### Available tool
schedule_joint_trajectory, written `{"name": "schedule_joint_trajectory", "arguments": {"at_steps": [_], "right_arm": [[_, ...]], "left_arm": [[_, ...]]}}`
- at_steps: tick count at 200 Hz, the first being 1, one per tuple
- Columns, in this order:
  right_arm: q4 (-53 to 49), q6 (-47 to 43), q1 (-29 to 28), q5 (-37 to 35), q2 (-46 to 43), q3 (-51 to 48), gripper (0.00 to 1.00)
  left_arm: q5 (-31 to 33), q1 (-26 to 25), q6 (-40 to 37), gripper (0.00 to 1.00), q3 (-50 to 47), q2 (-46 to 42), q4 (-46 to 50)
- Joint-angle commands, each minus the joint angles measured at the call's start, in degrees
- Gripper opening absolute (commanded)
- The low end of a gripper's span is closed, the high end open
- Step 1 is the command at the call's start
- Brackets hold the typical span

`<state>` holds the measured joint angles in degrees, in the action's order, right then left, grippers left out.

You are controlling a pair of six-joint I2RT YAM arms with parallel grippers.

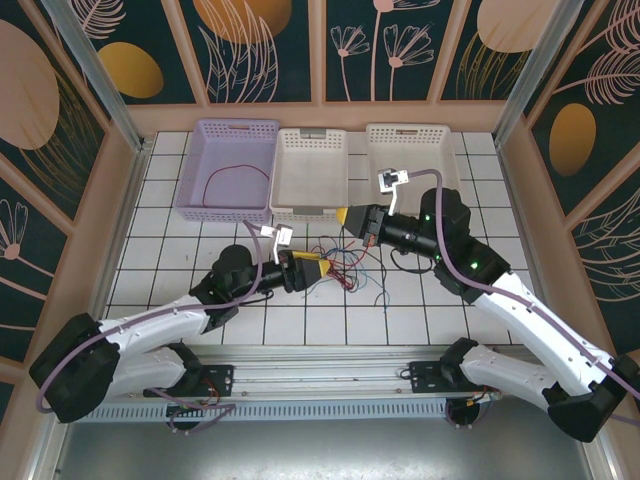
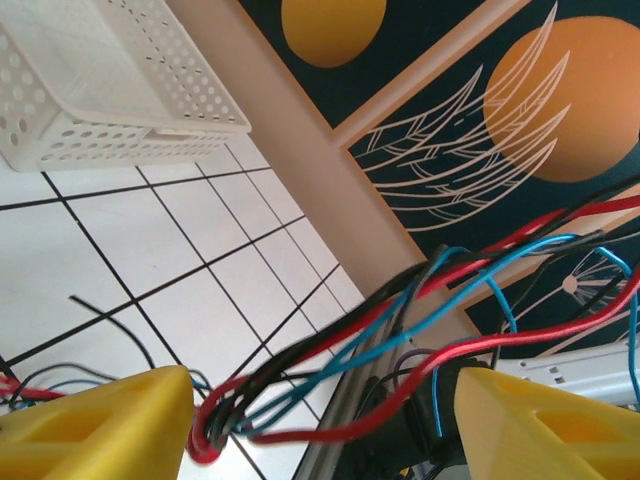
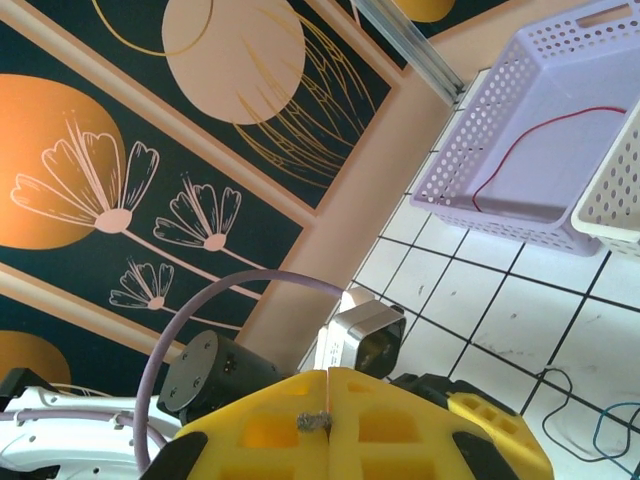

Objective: Untangle the cables

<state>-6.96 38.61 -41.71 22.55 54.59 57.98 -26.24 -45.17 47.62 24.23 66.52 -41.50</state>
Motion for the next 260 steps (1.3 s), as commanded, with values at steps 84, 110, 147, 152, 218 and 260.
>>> {"name": "schedule_joint_trajectory", "arguments": {"at_steps": [84, 110, 147, 152, 218, 260], "right_arm": [[3.7, 0.9, -0.3, 0.2, -0.4, -1.7, 0.00], [3.1, 0.7, -0.3, -0.3, -0.4, -1.9, 0.00], [2.0, 0.3, -0.1, -1.8, -0.8, -2.5, 0.00], [2.0, 0.4, 0.0, -1.9, -0.9, -2.6, 0.00], [0.6, 0.7, 1.4, -1.9, -1.7, -4.7, 0.00], [-2.0, -0.7, 2.1, -3.6, -4.2, -7.5, 0.46]], "left_arm": [[-0.5, -1.5, -1.3, 0.37, 1.5, 1.0, -1.8], [-0.9, -1.5, -1.4, 0.29, 1.7, 1.5, -1.5], [-1.1, -1.5, -1.4, 0.11, 1.3, 1.2, -1.8], [-1.2, -1.5, -1.3, 0.08, 1.1, 1.0, -2.0], [2.1, -1.5, -0.1, 0.00, -1.9, -1.9, -4.4], [6.5, -1.5, 1.1, 0.00, -3.6, -5.3, -5.8]]}}
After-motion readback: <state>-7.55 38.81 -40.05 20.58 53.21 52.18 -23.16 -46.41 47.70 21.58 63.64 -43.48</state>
